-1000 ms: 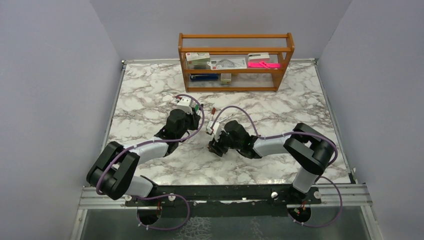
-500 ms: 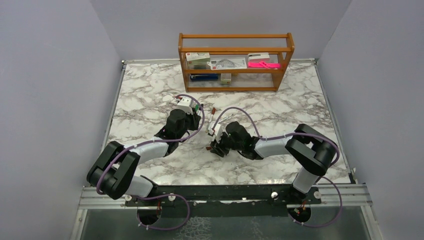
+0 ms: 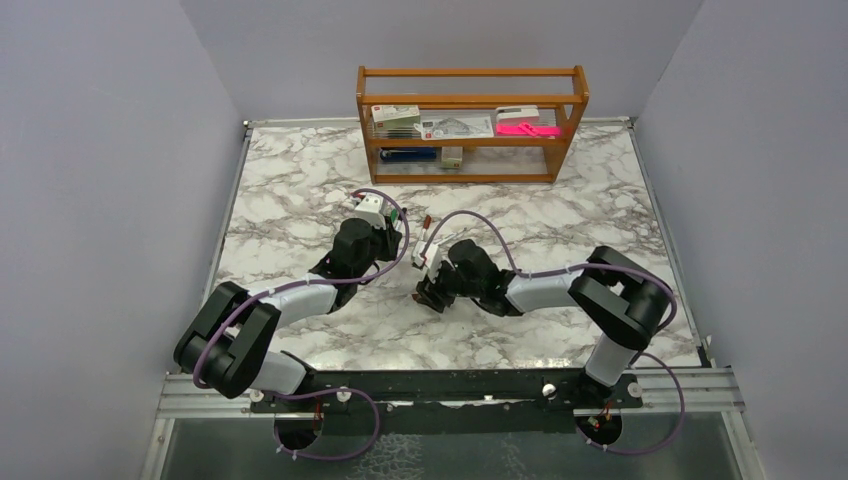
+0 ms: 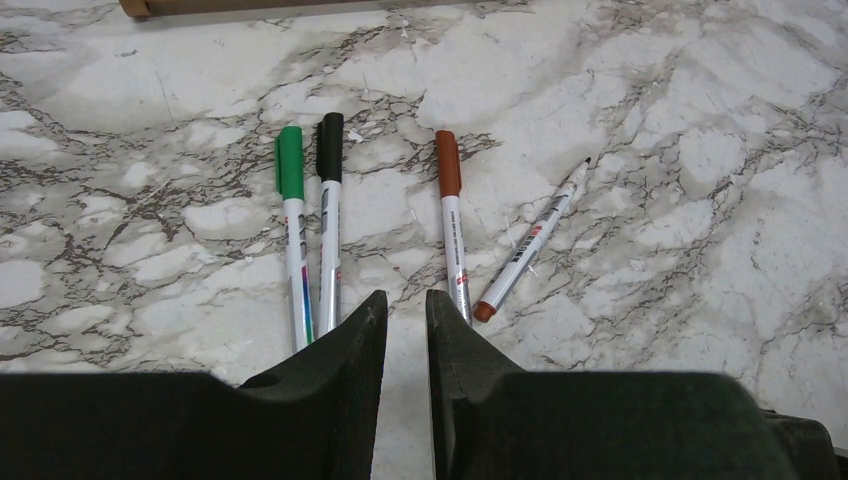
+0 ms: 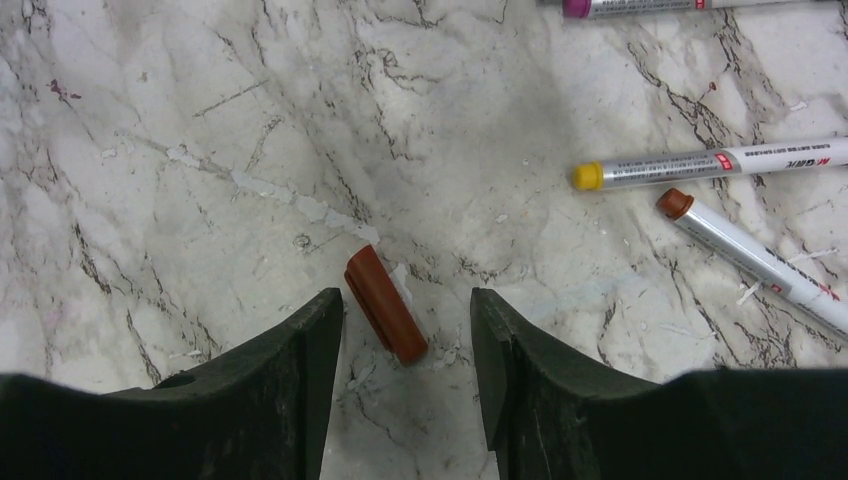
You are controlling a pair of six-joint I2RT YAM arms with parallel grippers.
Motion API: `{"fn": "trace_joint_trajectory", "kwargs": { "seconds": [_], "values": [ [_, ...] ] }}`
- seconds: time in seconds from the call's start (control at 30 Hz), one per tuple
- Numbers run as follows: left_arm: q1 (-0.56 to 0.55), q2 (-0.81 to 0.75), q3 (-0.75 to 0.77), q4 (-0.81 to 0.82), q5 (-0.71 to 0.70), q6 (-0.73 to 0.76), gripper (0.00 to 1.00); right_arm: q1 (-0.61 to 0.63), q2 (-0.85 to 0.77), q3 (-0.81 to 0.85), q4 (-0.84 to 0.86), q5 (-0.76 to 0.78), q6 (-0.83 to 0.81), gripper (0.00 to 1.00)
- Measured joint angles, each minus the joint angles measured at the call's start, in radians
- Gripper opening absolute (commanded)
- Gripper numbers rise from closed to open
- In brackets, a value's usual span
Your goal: Insert the pens into the pen caps
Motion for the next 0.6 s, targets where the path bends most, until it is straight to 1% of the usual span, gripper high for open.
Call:
{"fn": "trace_joint_trajectory", "kwargs": {
  "seconds": [0.1, 0.2, 0.33, 0.47, 0.6],
  "values": [
    [0.0, 0.0, 0.0, 0.0, 0.0, 0.0, 0.23, 0.0, 0.014, 0.015, 0.0, -0.002, -0.002, 0.44],
    [0.0, 0.0, 0.0, 0.0, 0.0, 0.0, 0.23, 0.0, 0.032, 0.029, -0.004, -0.008, -0.006, 0.4],
    [0.003, 0.0, 0.0, 0.0, 0.0, 0.0, 0.23, 0.002, 0.041, 0.031, -0.005, -0.019, -0.006, 0.32],
    [0.005, 0.0, 0.0, 0.0, 0.0, 0.0, 0.23, 0.006, 0.041, 0.027, -0.002, -0.023, -0.002, 0.13],
    [0.005, 0.0, 0.0, 0.0, 0.0, 0.0, 0.23, 0.008, 0.035, 0.012, 0.018, -0.005, 0.011, 0.02]
  ]
}}
